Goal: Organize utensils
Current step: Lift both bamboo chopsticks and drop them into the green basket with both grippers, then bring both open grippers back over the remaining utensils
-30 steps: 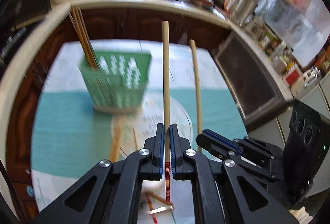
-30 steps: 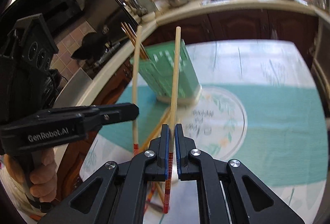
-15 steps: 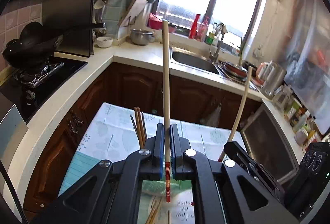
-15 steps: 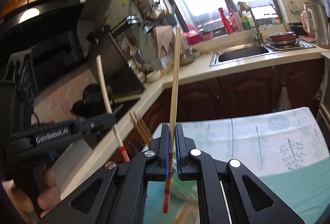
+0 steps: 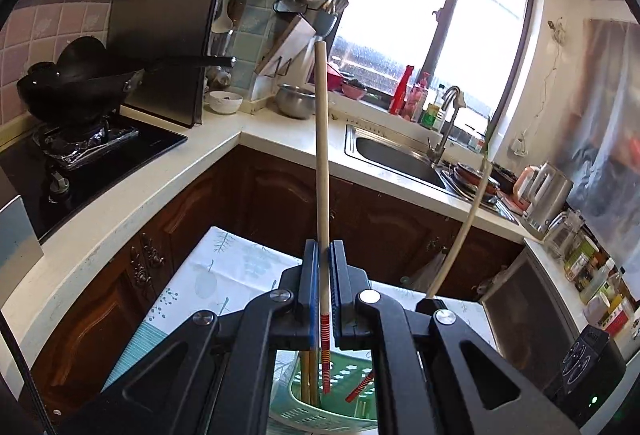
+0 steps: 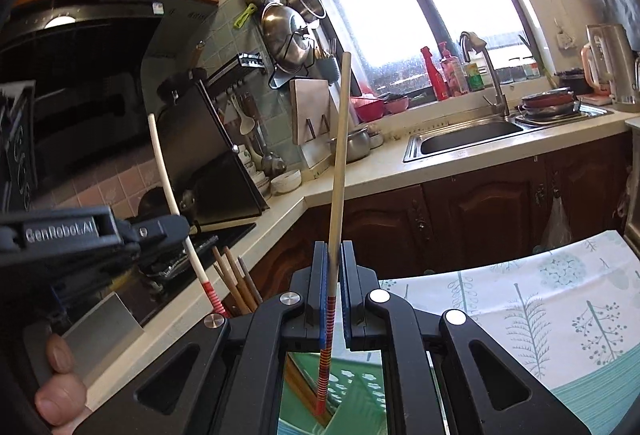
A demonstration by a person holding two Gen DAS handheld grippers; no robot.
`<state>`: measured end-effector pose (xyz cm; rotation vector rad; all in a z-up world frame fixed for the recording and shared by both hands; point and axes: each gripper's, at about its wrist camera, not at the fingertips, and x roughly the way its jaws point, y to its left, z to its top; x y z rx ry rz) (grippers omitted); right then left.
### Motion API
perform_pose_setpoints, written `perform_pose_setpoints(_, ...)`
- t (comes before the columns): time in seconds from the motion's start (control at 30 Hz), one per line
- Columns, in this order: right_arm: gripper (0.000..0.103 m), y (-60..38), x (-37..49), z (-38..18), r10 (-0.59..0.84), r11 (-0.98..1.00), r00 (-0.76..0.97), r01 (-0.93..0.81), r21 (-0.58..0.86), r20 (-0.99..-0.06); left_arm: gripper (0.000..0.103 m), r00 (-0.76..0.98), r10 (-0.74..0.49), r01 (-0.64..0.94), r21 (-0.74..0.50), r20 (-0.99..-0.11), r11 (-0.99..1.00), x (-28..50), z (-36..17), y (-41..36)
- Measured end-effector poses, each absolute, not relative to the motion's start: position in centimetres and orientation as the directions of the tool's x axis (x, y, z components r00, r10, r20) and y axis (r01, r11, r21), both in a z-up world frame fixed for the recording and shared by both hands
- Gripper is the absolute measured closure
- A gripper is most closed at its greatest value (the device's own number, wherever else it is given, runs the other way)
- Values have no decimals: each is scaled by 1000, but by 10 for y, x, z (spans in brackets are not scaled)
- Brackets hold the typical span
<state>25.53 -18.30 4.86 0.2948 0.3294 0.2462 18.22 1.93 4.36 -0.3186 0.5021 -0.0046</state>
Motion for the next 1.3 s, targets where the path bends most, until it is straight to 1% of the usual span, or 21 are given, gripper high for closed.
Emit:
perform_pose_setpoints(0.1,98,-168,261,31,300,941,908,-232,247,-293,100,859,-91,-62,-278,-503,959,188,29,14)
perform_pose_setpoints(0.27,96,-144,268,6,364,931,847,-314,188,-387,99,822,-123,-37,-268,-556,963,188,6,10)
perform_pose_setpoints(0.4,95,-133,268,-9,379,925,814,-346,156,-439,93,785,-133,-16,-235,-605,972,180,-6,6)
perform_pose_setpoints(0.47,94,-131,265,-12,386,922,803,-350,165,-454,89,771,-140,-11,-232,-622,973,173,-8,4)
perform_pose_setpoints(0.67,93,-143,240,-6,419,907,762,-332,257,-494,87,717,-159,-2,-230,-679,973,146,-15,3)
perform_pose_setpoints(0.73,93,-150,229,-4,430,901,738,-322,290,-520,86,697,-163,1,-227,-698,974,136,-18,1)
perform_pose_setpoints(0.83,93,-158,208,-5,420,907,704,-306,289,-573,84,657,-182,11,-232,-732,973,117,-25,-3)
perform_pose_setpoints(0.93,93,-161,192,-13,417,909,654,-281,309,-631,79,603,-201,19,-238,-772,971,102,-35,-9)
perform_pose_setpoints(1.07,93,-161,165,-29,391,920,594,-227,320,-703,68,550,-213,20,-242,-807,970,81,-51,-16)
perform_pose_setpoints(1.23,93,-172,125,-52,373,927,549,-178,331,-748,66,506,-210,4,-241,-837,970,60,-72,-15)
perform_pose_setpoints(1.3,93,-177,116,-60,366,929,531,-159,334,-764,63,491,-208,-7,-242,-846,970,53,-80,-13)
